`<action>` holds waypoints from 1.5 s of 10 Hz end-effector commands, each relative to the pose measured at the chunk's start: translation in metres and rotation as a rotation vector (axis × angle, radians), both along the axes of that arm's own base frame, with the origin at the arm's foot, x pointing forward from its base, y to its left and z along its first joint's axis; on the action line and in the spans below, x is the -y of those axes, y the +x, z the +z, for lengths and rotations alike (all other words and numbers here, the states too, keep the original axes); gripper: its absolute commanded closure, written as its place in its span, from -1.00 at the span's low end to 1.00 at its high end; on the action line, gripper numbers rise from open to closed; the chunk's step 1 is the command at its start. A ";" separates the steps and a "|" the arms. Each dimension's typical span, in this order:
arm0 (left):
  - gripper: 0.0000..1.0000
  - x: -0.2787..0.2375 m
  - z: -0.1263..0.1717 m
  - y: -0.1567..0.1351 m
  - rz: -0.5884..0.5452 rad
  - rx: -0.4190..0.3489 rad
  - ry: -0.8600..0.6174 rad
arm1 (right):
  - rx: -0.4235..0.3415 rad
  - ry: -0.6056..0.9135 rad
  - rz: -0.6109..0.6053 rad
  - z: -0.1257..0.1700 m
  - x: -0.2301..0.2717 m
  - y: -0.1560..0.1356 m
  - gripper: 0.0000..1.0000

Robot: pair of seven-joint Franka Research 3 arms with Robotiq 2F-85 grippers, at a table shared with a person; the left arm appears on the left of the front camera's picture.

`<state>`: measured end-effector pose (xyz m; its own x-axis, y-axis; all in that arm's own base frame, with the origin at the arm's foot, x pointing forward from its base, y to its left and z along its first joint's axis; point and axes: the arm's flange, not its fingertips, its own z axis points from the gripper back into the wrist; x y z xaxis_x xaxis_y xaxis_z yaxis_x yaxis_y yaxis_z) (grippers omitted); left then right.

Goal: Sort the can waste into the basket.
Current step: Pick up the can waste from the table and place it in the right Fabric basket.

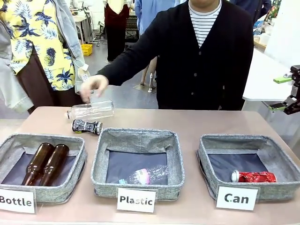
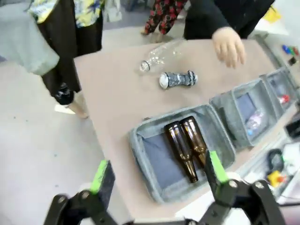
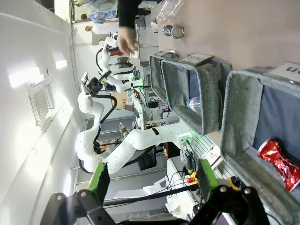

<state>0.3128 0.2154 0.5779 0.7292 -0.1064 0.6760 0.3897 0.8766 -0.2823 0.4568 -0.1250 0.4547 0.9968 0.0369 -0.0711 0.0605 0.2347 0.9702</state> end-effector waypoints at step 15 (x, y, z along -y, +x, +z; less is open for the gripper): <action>-1.00 0.324 -0.136 0.191 -0.323 -0.090 0.502 | 0.018 -0.001 0.017 0.003 0.002 0.000 -1.00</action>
<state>0.5087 -0.1104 0.4445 0.6612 -0.6255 0.4143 0.6583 0.7485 0.0794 0.4572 -0.1253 0.4553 0.9969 0.0372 -0.0698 0.0592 0.2353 0.9701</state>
